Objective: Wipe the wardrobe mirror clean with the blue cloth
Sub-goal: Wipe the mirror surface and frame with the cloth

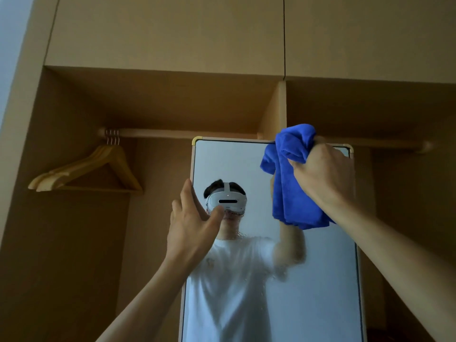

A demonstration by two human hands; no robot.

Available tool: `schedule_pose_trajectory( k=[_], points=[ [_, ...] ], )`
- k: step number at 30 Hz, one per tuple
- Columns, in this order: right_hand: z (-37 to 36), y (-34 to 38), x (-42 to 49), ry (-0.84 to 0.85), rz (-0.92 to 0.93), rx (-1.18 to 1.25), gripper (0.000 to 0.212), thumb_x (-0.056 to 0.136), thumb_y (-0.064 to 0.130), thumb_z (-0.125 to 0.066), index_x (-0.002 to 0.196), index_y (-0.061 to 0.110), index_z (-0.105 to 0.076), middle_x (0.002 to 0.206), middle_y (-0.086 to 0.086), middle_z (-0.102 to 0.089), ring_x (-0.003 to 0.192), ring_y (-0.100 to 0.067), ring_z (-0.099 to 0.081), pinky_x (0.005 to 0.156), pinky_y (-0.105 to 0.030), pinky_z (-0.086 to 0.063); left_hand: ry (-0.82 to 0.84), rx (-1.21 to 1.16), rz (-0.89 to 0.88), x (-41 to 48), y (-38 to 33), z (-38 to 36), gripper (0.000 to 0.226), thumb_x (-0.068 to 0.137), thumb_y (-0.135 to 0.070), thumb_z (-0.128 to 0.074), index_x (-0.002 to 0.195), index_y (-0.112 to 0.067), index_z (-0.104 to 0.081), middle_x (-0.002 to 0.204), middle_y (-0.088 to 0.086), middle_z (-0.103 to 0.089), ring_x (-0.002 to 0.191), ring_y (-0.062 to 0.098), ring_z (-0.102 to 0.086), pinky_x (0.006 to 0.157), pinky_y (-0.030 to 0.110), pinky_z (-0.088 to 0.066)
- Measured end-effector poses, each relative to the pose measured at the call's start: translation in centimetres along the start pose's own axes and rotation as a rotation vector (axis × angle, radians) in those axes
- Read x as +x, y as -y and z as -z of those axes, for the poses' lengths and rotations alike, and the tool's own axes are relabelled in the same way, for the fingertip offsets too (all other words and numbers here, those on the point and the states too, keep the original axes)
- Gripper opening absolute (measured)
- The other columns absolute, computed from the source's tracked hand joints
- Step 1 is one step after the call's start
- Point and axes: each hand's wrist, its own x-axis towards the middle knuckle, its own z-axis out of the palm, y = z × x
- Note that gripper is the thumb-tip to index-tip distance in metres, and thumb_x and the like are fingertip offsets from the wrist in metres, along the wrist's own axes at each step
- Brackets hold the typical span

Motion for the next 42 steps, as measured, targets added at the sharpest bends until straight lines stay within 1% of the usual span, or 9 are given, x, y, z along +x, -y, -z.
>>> schedule_pose_trajectory(
  k=[9,13,18,24,28,31,34,39,42],
  points=[
    [-2.6,7.1,-0.9,-0.001,0.140,0.022,0.021,0.094,0.026,-0.060,0.104,0.009,-0.054,0.078,-0.003,-0.053,0.067,-0.028,-0.054,0.059,-0.032,-0.035,0.089,-0.075,-0.021,-0.1,0.2,1.4,0.086,0.092,-0.041,-0.066,0.159,-0.034,-0.012,0.129,-0.019,-0.032,0.117,0.000,-0.035,0.091,0.027,-0.032],
    [-3.6,9.9,-1.4,-0.008,0.200,0.039,0.022,0.095,0.029,-0.060,0.104,0.009,-0.057,0.079,-0.002,-0.056,0.064,-0.022,-0.049,0.057,-0.030,-0.034,0.143,-0.071,-0.007,0.1,0.2,2.3,0.082,0.091,-0.040,-0.065,0.156,-0.038,-0.015,0.127,-0.009,-0.051,0.110,0.007,-0.053,0.085,0.032,-0.043],
    [-4.8,12.8,-2.2,0.021,0.231,0.050,0.023,0.096,0.032,-0.059,0.106,0.011,-0.057,0.081,-0.001,-0.056,0.068,-0.023,-0.055,0.059,-0.029,-0.033,0.203,-0.101,0.037,0.2,0.1,3.2,0.077,0.089,-0.032,-0.062,0.152,-0.045,-0.019,0.120,0.000,-0.063,0.100,0.014,-0.065,0.094,0.046,-0.053],
    [-5.0,14.2,-2.3,0.129,0.334,0.030,0.023,0.092,0.023,-0.060,0.110,0.008,-0.056,0.094,-0.007,-0.066,0.084,-0.032,-0.066,0.063,-0.032,-0.036,0.223,-0.152,0.033,0.1,0.9,3.3,0.073,0.087,-0.030,-0.060,0.147,-0.051,-0.024,0.115,-0.004,-0.065,0.098,0.014,-0.066,0.089,0.041,-0.054],
    [-3.3,13.2,-1.3,0.208,0.497,-0.063,0.021,0.088,0.016,-0.056,0.110,0.017,-0.059,0.086,0.001,-0.058,0.085,-0.032,-0.064,0.064,-0.033,-0.034,0.232,-0.240,0.061,0.1,1.8,3.3,0.066,0.090,-0.032,-0.064,0.143,-0.053,-0.031,0.109,-0.011,-0.066,0.101,0.015,-0.068,0.093,0.046,-0.055],
    [-1.9,12.9,-0.7,0.216,0.688,-0.117,0.015,0.085,0.016,-0.053,0.097,0.023,-0.059,0.082,0.004,-0.055,0.080,-0.026,-0.058,0.061,-0.033,-0.034,0.235,-0.306,0.106,0.0,2.5,3.4,0.047,0.089,-0.037,-0.063,0.124,-0.062,-0.043,0.108,-0.011,-0.069,0.101,0.015,-0.069,0.098,0.051,-0.054],
    [-1.8,12.8,-1.0,0.180,0.790,-0.168,0.013,0.092,0.023,-0.055,0.104,0.026,-0.060,0.089,0.007,-0.055,0.092,-0.024,-0.057,0.062,-0.034,-0.034,0.251,-0.331,0.135,-0.3,3.2,3.7,0.034,0.087,-0.049,-0.057,0.109,-0.072,-0.045,0.111,-0.012,-0.073,0.104,0.009,-0.068,0.101,0.048,-0.052],
    [-2.9,12.5,-3.0,0.185,0.803,-0.179,0.025,0.092,0.024,-0.062,0.116,0.029,-0.059,0.101,0.007,-0.059,0.100,-0.021,-0.055,0.063,-0.033,-0.034,0.278,-0.435,0.192,-0.7,4.1,3.7,0.054,0.082,-0.049,-0.051,0.136,-0.048,-0.053,0.116,-0.010,-0.072,0.120,0.016,-0.064,0.107,0.050,-0.047],
    [-3.1,11.8,-5.0,0.199,0.798,-0.139,0.026,0.090,0.020,-0.062,0.115,0.028,-0.061,0.099,0.006,-0.061,0.094,-0.021,-0.055,0.062,-0.032,-0.033,0.298,-0.413,0.199,-0.8,5.0,3.6,0.044,0.082,-0.036,-0.052,0.125,-0.037,-0.062,0.105,-0.016,-0.073,0.105,0.008,-0.066,0.101,0.043,-0.051]
  ],
)
